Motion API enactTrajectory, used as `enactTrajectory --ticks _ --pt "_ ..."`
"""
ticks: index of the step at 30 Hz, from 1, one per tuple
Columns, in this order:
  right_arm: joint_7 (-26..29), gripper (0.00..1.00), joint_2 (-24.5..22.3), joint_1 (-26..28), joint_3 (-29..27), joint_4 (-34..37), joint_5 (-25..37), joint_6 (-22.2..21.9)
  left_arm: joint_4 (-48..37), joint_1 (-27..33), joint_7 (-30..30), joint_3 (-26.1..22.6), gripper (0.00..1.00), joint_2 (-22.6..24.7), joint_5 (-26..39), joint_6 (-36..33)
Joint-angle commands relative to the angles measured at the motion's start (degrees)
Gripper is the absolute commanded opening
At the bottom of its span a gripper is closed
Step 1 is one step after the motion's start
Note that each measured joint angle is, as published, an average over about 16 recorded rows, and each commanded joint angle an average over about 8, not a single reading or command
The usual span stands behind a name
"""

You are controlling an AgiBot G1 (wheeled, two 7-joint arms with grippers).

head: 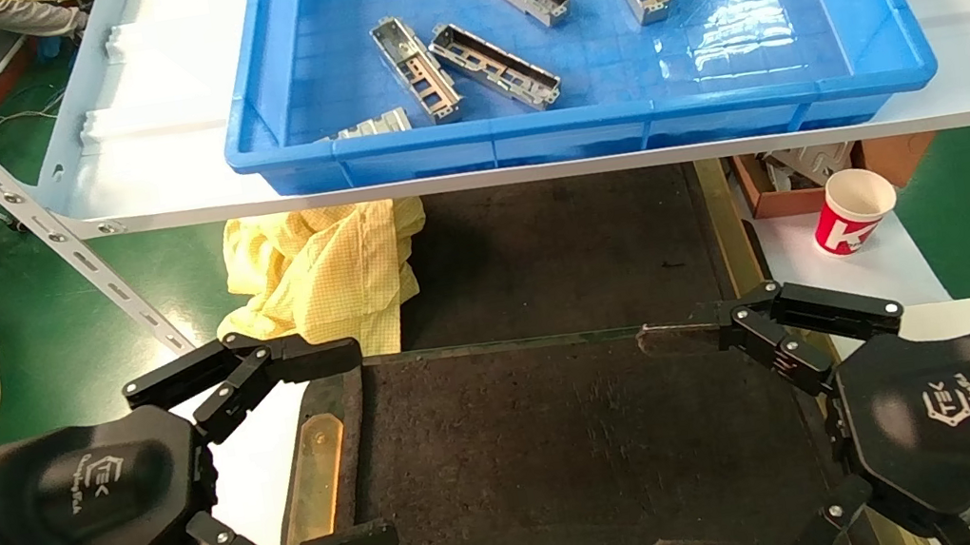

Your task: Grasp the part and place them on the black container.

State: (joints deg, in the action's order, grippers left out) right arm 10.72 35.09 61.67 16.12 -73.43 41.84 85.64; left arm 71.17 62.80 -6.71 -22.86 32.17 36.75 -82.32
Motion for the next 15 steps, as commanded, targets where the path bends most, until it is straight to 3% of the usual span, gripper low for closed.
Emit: enactTrajectory --ticks 1,5,13,15 --pt "0.0 1.00 0.0 0.0 0.0 0.0 0.0 0.0 0.0 0.0 0.0 0.0 1.00 0.0 0.0 0.0" --pt "0.0 1.00 0.0 0.0 0.0 0.0 0.0 0.0 0.0 0.0 0.0 0.0 0.98 0.0 0.0 0.0" --pt "0.0 1.00 0.0 0.0 0.0 0.0 0.0 0.0 0.0 0.0 0.0 0.0 0.02 0.0 0.0 0.0" --pt "0.0 1.00 0.0 0.0 0.0 0.0 0.0 0.0 0.0 0.0 0.0 0.0 0.00 0.0 0.0 0.0"
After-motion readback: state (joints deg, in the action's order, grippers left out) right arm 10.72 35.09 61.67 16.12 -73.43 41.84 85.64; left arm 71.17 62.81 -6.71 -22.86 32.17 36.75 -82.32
